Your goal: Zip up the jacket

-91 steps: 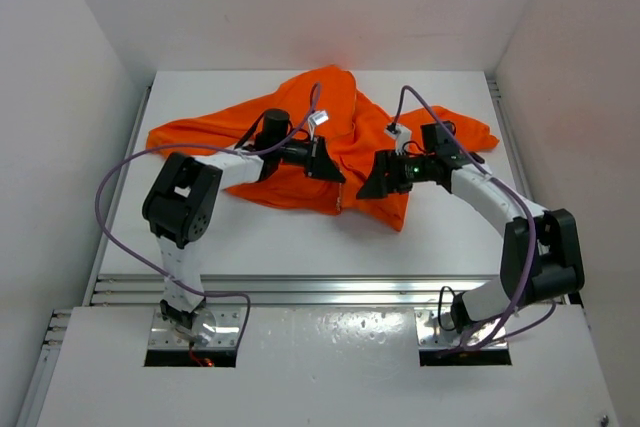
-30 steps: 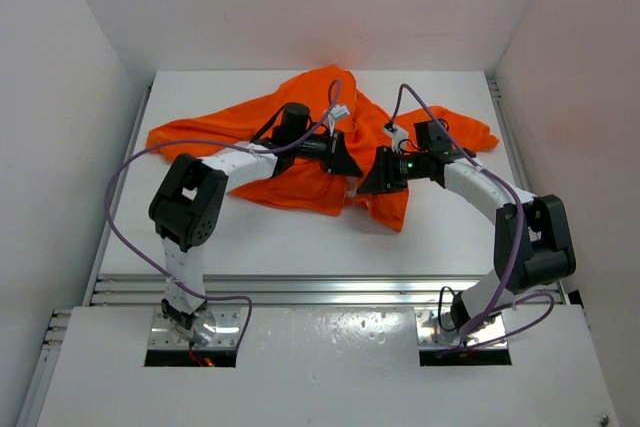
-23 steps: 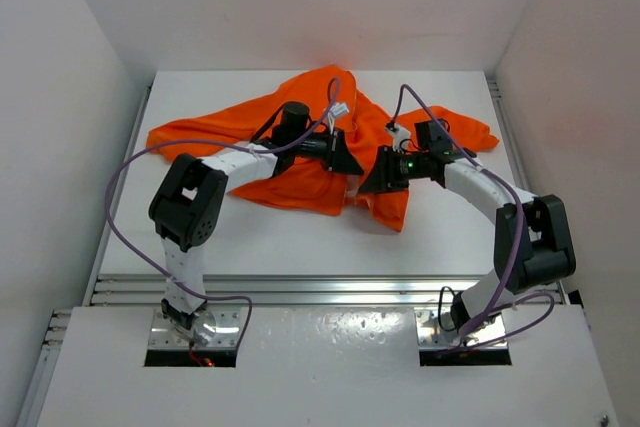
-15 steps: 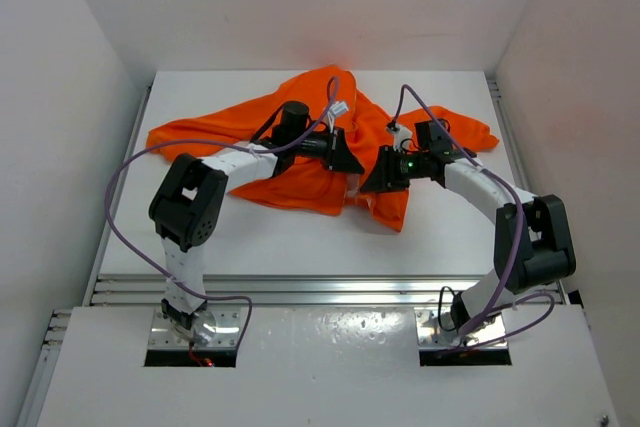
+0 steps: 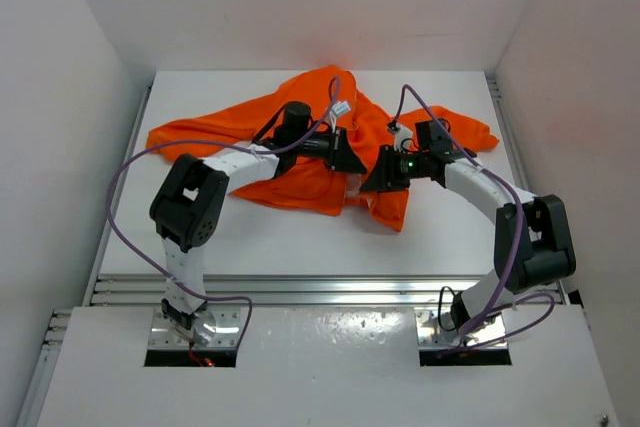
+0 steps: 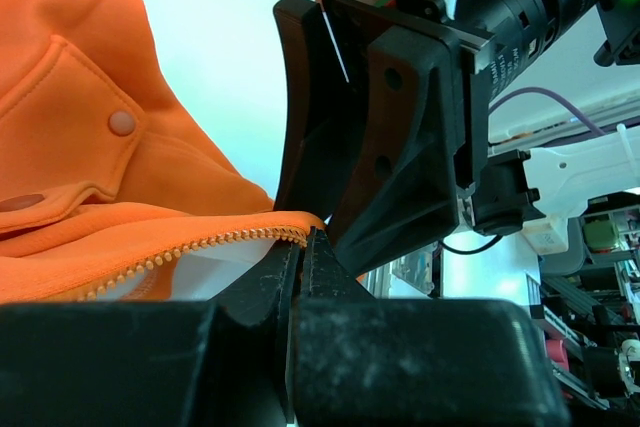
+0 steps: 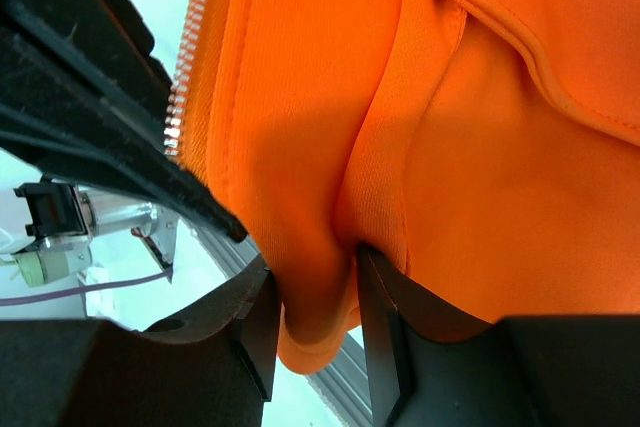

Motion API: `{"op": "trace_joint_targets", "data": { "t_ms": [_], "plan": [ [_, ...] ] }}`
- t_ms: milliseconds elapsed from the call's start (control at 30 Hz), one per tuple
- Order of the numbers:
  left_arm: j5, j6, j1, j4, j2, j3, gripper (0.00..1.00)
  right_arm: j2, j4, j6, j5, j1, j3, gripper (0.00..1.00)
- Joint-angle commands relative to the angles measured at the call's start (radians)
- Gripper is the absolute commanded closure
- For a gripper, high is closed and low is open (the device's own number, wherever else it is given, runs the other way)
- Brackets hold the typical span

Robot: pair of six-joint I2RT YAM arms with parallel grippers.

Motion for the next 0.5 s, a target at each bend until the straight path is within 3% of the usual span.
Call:
{"op": "trace_joint_targets", "data": {
  "t_ms": [0,167,367,467],
  "plan": [
    [0.011,-0.016,-0.016,0.065,-0.036,0.043,1.00,0.006,0.023,0.023,0.030,0.001,0.005,0.65],
    [0.001,-0.016,-0.016,0.065,-0.036,0.043,1.00,0.000,0.032,0.009,0.031,-0.002,-0.001,0.64],
    [0.001,-0.016,-0.016,0.065,-0.036,0.043,1.00,-0.012,0.017,-0.015,0.028,-0.006,-0.013,0.79],
    [0.001,-0.016,-0.016,0.074,-0.045,0.043,1.00,-0.021,0.021,-0.015,0.005,-0.021,-0.022,0.92]
  ]
}}
